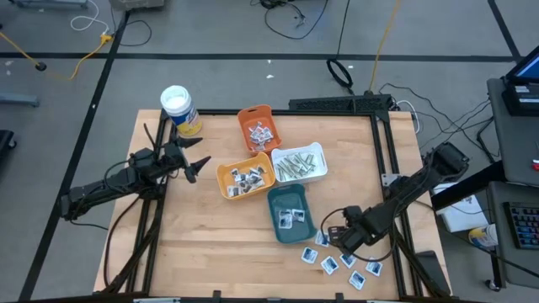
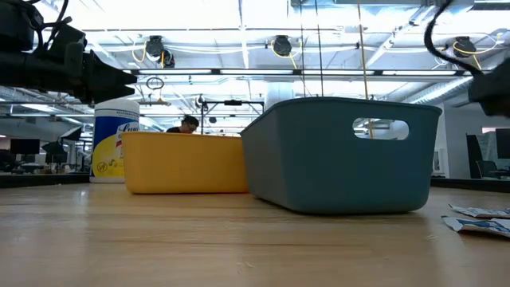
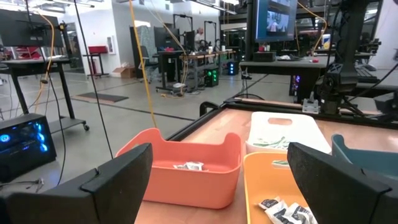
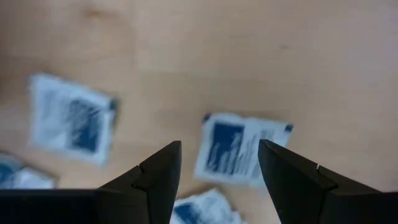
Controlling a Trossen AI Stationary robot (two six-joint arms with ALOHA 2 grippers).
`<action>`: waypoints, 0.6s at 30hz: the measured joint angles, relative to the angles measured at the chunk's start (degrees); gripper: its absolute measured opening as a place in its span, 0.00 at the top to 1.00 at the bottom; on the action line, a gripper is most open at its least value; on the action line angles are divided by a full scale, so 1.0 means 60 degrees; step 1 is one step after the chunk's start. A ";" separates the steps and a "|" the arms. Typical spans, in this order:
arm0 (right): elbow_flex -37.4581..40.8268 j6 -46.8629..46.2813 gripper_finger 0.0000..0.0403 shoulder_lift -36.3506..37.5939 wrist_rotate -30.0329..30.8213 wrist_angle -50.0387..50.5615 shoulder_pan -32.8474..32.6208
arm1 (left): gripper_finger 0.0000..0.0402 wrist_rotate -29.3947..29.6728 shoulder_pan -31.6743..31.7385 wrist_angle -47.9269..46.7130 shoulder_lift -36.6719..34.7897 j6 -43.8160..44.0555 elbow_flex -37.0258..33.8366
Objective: Pick & Place First Aid Supplies
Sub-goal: Put the blue alcohol pad into the blue bin
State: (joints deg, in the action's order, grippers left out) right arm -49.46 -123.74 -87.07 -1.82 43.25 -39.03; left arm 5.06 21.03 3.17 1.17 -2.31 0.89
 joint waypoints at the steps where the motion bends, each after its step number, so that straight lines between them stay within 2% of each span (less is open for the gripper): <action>1: 0.0138 -0.0011 0.48 -0.0014 -0.0013 -0.0120 0.0000 | 0.06 0.0000 -0.0001 0.0002 0.0000 0.0000 0.0000; 5: 0.0483 -0.0008 0.50 -0.0007 -0.0241 -0.0661 0.0000 | 0.06 0.0000 -0.0003 0.0002 0.0000 0.0000 0.0000; 8: 0.0570 -0.0019 0.56 0.0007 -0.0255 -0.0742 0.0000 | 0.06 0.0000 0.0001 -0.0002 0.0000 0.0000 0.0000; 12: 0.0578 0.0077 0.72 0.0007 -0.0281 -0.0675 0.0000 | 0.06 0.0000 -0.0003 -0.0002 0.0000 0.0000 -0.0004; 16: 0.0580 0.0546 0.95 0.0073 -0.0230 -0.0604 0.0042 | 0.06 0.0000 -0.0002 -0.0005 0.0000 0.0000 -0.0002; 18: 0.0494 0.0993 0.97 0.0075 -0.0233 -0.0407 0.0158 | 0.06 0.0000 0.0000 -0.0001 0.0000 0.0000 -0.0004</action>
State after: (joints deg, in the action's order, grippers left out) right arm -46.50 -117.78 -86.62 -3.22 40.81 -38.08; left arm 5.06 21.03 3.17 1.17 -2.31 0.86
